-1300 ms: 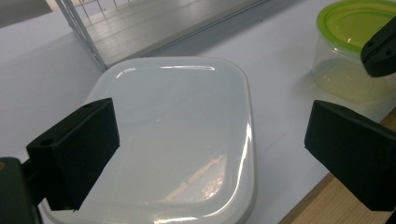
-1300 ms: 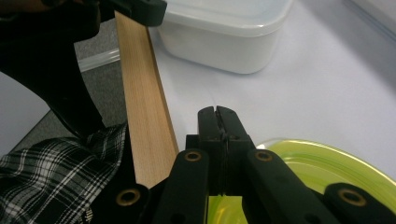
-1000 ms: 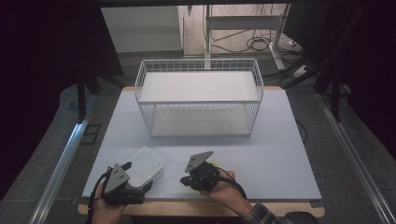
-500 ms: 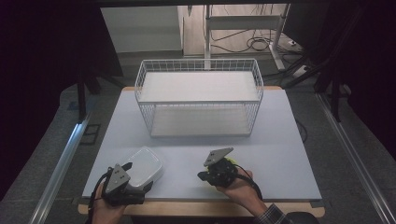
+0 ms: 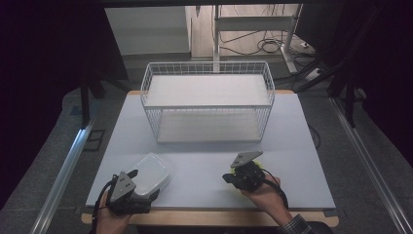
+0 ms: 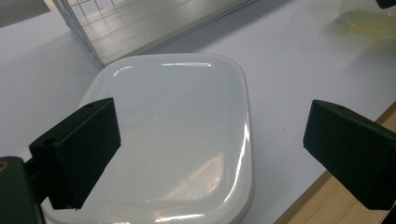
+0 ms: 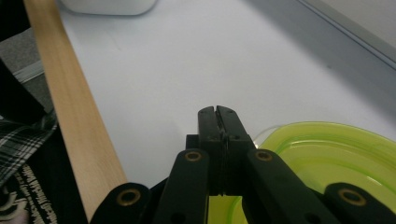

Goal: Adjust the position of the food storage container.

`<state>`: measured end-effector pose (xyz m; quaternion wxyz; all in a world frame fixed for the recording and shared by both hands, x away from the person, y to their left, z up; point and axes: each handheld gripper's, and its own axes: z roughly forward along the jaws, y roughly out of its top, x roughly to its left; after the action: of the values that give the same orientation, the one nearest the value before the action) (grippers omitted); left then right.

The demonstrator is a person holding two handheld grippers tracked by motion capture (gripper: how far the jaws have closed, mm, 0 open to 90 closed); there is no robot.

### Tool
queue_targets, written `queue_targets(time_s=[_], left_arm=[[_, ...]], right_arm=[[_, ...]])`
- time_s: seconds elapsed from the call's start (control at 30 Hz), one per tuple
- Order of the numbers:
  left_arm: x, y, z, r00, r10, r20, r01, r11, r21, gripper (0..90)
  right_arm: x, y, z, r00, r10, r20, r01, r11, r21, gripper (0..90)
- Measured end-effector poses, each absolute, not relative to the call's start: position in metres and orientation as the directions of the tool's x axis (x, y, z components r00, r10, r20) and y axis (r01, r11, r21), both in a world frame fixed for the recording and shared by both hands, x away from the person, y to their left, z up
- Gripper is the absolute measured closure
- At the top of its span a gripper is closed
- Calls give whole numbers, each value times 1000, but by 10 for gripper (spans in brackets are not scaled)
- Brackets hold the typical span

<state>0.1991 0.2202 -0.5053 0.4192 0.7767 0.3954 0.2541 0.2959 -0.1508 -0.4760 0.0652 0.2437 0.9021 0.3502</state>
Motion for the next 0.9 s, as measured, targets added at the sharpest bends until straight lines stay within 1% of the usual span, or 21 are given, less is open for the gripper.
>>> queue_targets(time_s=[0.5, 0.9], left_arm=[[200, 219, -507, 563, 824, 70, 411, -353, 841, 43], [201, 219, -508, 562, 824, 71, 419, -358, 835, 49]], right_arm=[[314, -208, -474, -782, 621, 59, 488, 551, 677, 895], [326, -247, -471, -705, 706, 68, 547, 480, 686, 894]])
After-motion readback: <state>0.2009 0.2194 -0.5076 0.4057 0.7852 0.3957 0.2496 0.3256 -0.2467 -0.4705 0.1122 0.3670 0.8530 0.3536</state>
